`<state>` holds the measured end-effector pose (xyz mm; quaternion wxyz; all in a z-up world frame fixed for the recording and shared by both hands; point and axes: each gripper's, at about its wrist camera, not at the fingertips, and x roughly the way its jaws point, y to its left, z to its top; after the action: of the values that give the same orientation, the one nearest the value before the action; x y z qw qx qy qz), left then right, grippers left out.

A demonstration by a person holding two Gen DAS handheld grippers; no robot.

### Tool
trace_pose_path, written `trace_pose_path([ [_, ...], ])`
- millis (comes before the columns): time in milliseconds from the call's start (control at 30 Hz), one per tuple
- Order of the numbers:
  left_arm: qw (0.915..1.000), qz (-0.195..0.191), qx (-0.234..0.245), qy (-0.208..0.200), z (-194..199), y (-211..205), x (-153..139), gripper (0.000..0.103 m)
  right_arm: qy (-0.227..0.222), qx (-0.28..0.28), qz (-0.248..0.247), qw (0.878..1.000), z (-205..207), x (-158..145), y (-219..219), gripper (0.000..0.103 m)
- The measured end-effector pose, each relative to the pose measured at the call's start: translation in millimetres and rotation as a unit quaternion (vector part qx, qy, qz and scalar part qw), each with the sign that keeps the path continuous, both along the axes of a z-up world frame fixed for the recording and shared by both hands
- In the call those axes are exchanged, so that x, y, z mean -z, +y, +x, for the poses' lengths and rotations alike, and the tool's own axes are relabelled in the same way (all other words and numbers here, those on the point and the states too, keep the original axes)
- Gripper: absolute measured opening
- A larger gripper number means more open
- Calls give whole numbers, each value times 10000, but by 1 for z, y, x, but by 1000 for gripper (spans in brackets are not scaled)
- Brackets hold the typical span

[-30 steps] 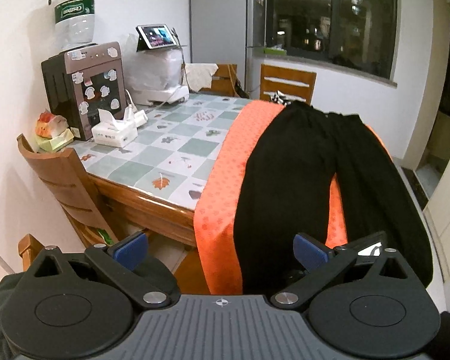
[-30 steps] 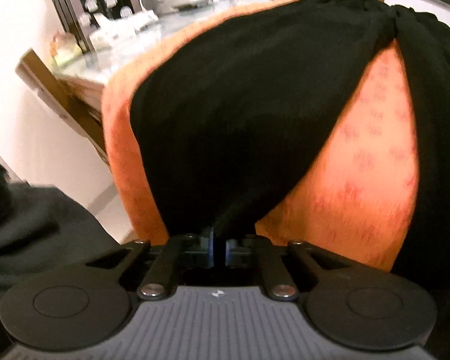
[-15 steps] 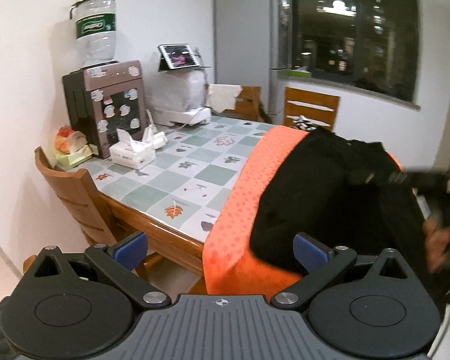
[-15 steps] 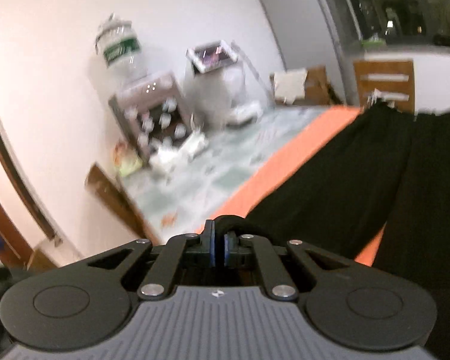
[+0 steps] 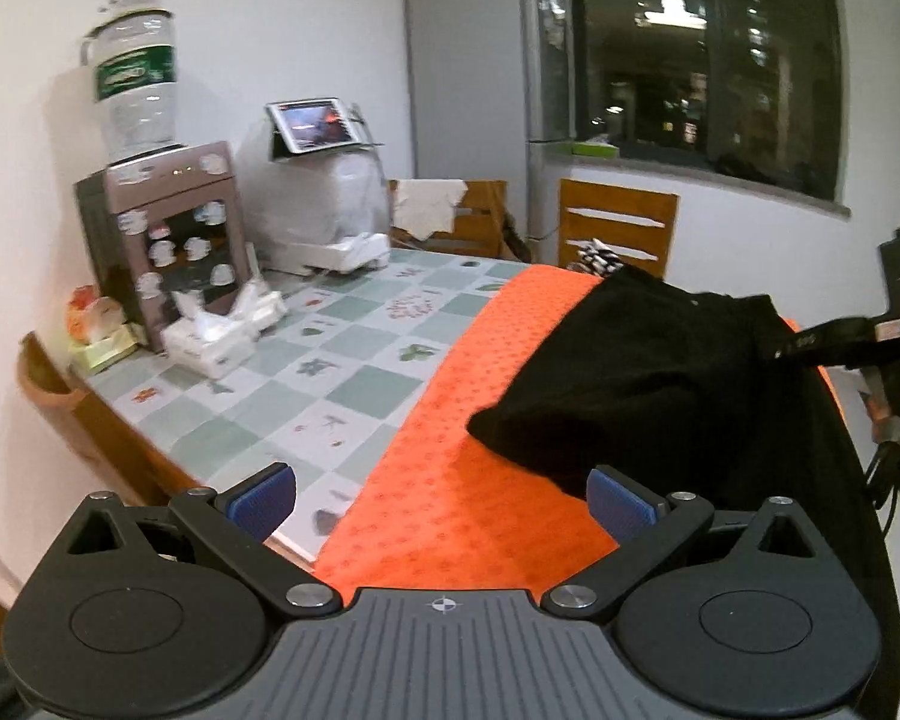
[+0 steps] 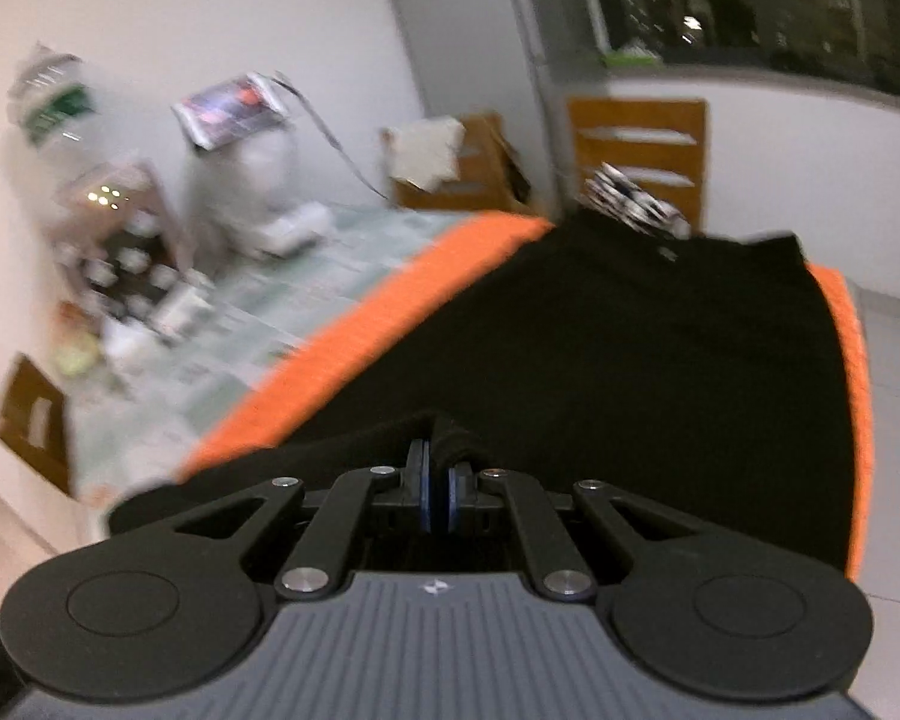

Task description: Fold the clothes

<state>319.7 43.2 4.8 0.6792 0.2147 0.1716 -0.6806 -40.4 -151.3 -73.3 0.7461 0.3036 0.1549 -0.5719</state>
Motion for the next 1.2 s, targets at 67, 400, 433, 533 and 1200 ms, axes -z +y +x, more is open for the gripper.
trace_pose_path([
  [67, 9999, 101, 78, -9, -8, -10, 7, 103, 154, 112, 159, 9997, -15, 19, -12, 6],
  [400, 9944, 559, 852, -267, -49, -42, 53, 103, 670, 113, 385, 9969, -40, 53, -4, 21],
  [433, 9933, 604, 938, -286, -53, -44, 57, 103, 714, 111, 332, 9968, -41, 50, 1, 39],
  [533, 9897, 727, 1188, -332, -66, -50, 71, 103, 845, 105, 173, 9962, -43, 42, 16, 77],
  [1200, 9450, 886, 2518, -1891, -176, -94, 160, 103, 768, 521, 534, 9942, -78, 44, 146, 82],
])
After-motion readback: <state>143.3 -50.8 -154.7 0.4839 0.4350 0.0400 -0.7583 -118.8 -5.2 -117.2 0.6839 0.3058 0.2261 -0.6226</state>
